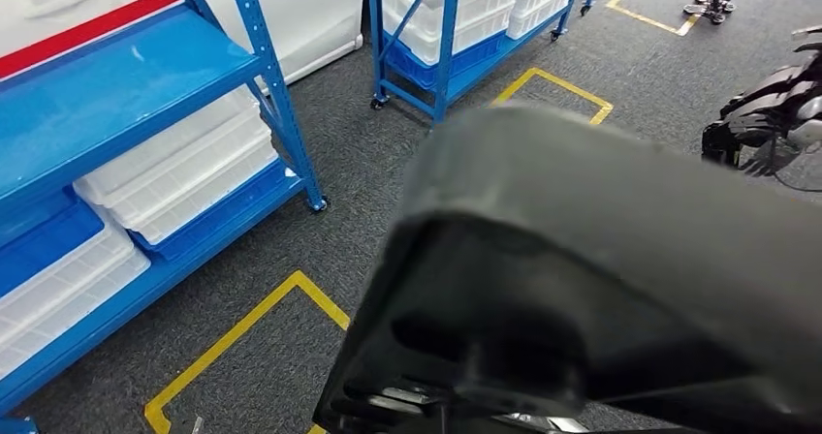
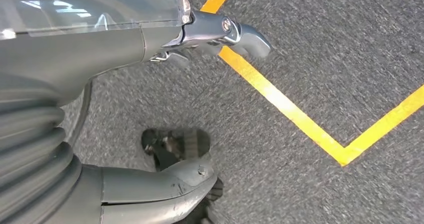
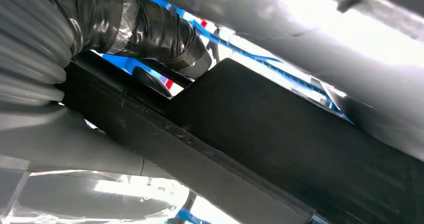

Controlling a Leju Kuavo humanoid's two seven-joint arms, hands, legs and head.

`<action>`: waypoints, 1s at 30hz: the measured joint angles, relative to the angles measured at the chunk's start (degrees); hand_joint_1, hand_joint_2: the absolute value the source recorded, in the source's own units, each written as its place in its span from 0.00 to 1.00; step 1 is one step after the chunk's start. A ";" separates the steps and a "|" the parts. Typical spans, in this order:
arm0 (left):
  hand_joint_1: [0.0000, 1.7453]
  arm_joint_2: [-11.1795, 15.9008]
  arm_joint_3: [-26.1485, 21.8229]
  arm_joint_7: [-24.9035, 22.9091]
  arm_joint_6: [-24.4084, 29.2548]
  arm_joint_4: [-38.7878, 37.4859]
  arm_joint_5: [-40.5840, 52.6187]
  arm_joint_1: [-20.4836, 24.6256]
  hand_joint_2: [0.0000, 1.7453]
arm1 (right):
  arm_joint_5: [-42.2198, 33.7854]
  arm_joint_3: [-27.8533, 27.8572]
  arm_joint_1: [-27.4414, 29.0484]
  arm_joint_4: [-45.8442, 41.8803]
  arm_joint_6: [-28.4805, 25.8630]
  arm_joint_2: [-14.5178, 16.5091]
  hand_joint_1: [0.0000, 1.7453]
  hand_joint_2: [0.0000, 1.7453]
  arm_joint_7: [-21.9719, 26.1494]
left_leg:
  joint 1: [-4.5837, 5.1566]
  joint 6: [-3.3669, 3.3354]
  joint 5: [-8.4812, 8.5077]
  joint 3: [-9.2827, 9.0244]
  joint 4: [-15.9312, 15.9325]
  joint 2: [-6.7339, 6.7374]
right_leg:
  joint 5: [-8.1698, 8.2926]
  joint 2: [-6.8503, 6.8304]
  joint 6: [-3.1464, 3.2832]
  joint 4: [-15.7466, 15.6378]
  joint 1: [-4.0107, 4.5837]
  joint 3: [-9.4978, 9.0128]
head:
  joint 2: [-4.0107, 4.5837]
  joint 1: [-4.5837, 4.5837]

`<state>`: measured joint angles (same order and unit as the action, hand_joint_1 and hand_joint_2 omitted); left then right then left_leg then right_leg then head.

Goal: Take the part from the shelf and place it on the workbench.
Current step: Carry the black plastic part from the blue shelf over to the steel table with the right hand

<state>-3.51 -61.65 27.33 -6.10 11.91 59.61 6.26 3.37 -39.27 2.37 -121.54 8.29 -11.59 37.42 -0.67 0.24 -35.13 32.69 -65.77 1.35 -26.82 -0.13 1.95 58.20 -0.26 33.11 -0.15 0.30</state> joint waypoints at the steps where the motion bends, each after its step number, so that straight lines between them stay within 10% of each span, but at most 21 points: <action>1: 0.00 0.07 -0.01 0.00 0.01 0.00 -0.02 -0.21 1.00 | -0.01 -0.01 0.00 -0.01 0.00 0.21 1.00 1.00 0.00 | -0.04 0.12 -1.72 1.91 -4.09 -0.70 | 0.01 0.59 0.08 0.11 0.01 0.11 | 0.00 0.01; 3: 0.00 0.19 -0.01 -0.01 0.02 0.00 -0.02 -0.57 1.00 | -0.01 -0.01 0.06 -0.01 0.00 0.43 1.00 1.00 0.00 | -0.09 0.36 -2.31 4.24 -8.55 -1.05 | -0.06 1.98 0.11 0.45 0.01 0.24 | 0.00 0.01; 7: 0.00 0.44 -0.01 -0.02 0.25 0.00 0.05 -0.78 1.00 | -0.24 -0.04 0.05 0.00 -0.01 0.76 1.00 1.00 0.21 | -0.75 0.65 4.55 -0.48 2.93 -3.68 | -0.58 4.89 -0.60 1.79 -0.20 0.61 | 0.00 -0.01; 11: 0.00 1.27 0.01 -0.12 0.98 0.00 0.42 -1.03 1.00 | -0.37 -0.17 0.03 0.02 -0.04 1.07 1.00 1.00 0.66 | -0.73 -0.36 5.22 -1.64 6.10 -4.62 | -0.23 7.30 -2.08 2.47 -0.35 1.96 | 0.00 0.01; 15: 0.00 2.60 0.01 0.13 1.10 0.00 0.75 -0.85 1.00 | -0.17 -0.22 -0.67 0.04 0.17 1.17 1.00 1.00 0.80 | -0.64 -1.69 5.85 -1.76 6.79 -1.89 | -4.13 1.95 -3.01 9.07 -0.21 5.17 | 0.00 -0.01; 18: 0.00 3.65 -0.01 1.00 0.68 0.00 0.48 -0.90 1.00 | -0.07 -0.52 -1.38 0.17 0.33 1.36 1.00 1.00 0.82 | -0.37 -1.84 5.78 -1.66 6.78 0.42 | -7.28 0.46 -3.30 17.71 -0.43 9.27 | 0.00 -0.01; 22: 0.00 4.05 -0.01 1.79 0.16 0.00 -0.18 0.15 1.00 | 0.45 -1.21 -2.69 0.37 0.24 1.48 1.00 1.00 0.82 | -0.17 -1.61 5.54 -2.01 6.80 2.70 | -1.57 -2.00 -2.28 6.75 0.09 3.22 | 0.00 -0.02; 26: 0.00 3.97 -0.01 1.57 0.19 0.00 -0.34 0.80 1.00 | 0.70 -1.72 -3.51 0.39 -0.02 1.49 1.00 1.00 0.80 | 0.07 -0.79 5.42 -2.42 7.23 4.62 | -0.61 -2.83 -1.02 1.59 1.18 1.11 | 0.00 -0.01; 30: 0.00 3.79 0.01 0.93 0.37 0.00 -0.42 1.15 1.00 | 0.81 -2.30 -3.70 0.49 -1.39 1.49 1.00 1.00 0.75 | -0.18 -0.05 1.75 -0.60 2.29 0.82 | 0.52 -0.69 0.10 -0.50 0.37 0.11 | 0.00 -0.01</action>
<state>0.27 -61.64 28.26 -5.73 11.91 59.19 7.41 4.18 -41.57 -1.33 -121.05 6.90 -10.10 38.18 -0.84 0.18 -33.38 32.10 -63.48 2.17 -26.30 -0.82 2.05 57.70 0.11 33.22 -0.15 0.30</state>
